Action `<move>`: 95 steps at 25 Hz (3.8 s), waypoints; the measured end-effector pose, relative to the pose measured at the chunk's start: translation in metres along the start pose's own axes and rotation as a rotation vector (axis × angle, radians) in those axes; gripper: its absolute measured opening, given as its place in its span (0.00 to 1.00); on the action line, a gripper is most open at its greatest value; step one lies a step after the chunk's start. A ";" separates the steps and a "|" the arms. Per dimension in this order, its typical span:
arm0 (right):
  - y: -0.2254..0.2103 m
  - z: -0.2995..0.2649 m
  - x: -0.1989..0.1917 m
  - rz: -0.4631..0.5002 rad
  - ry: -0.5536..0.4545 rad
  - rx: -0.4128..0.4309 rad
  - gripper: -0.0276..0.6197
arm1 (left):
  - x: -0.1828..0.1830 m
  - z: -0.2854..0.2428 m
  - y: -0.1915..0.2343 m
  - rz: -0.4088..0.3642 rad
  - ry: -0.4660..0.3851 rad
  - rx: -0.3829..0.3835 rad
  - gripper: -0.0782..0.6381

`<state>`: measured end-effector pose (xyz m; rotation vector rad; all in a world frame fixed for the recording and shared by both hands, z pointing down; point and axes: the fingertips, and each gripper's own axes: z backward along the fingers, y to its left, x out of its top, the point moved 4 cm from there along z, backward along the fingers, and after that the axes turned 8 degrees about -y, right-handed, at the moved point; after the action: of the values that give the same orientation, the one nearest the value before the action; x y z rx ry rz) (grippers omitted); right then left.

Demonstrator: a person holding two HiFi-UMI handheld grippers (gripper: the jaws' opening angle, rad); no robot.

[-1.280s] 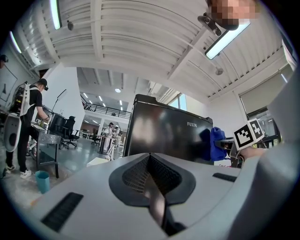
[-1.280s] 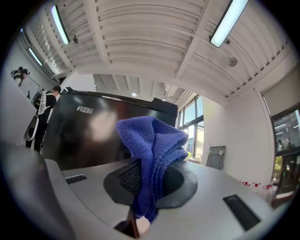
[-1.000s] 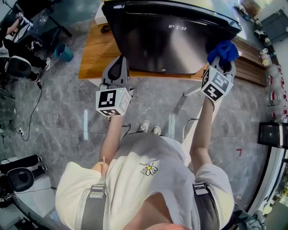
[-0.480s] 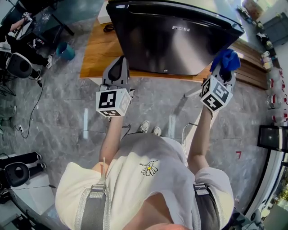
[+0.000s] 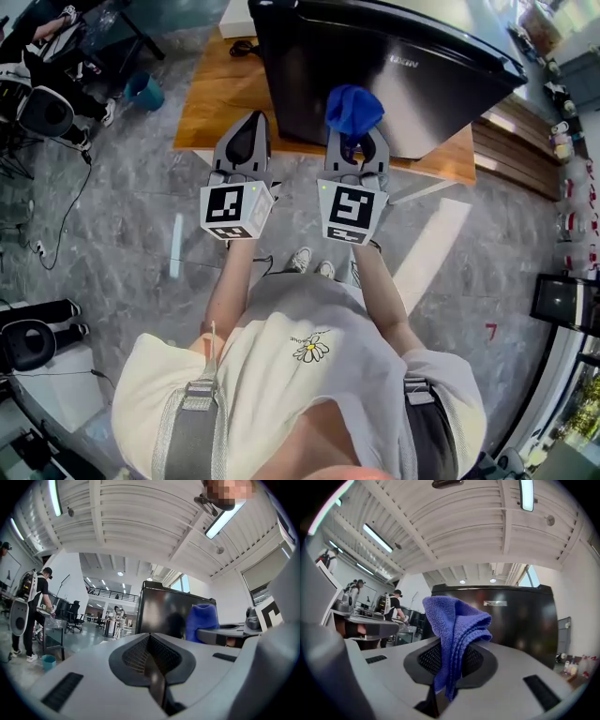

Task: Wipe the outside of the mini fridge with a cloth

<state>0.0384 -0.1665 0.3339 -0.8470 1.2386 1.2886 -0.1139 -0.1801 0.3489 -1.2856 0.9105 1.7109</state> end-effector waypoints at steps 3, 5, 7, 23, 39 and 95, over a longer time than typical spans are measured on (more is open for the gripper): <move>0.042 -0.025 0.002 -0.039 -0.021 0.100 0.15 | 0.003 0.008 0.016 -0.012 -0.001 0.037 0.12; 0.062 -0.040 -0.002 -0.066 -0.020 0.154 0.15 | 0.003 0.013 0.024 -0.019 0.004 0.058 0.12; 0.077 -0.053 -0.009 -0.064 -0.017 0.198 0.15 | 0.002 0.020 0.032 -0.027 0.009 0.081 0.12; 0.084 -0.085 -0.040 -0.018 0.045 0.177 0.15 | -0.009 0.034 0.044 -0.025 0.045 0.122 0.12; -0.041 -0.022 -0.045 0.048 0.078 -0.028 0.15 | -0.017 0.022 0.004 0.013 0.051 0.050 0.12; 0.092 -0.050 -0.086 -0.082 0.095 0.282 0.15 | -0.028 0.055 0.045 -0.012 0.074 0.198 0.12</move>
<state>-0.0486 -0.2201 0.4230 -0.7524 1.4071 0.9895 -0.1718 -0.1549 0.3924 -1.2258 1.0851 1.5301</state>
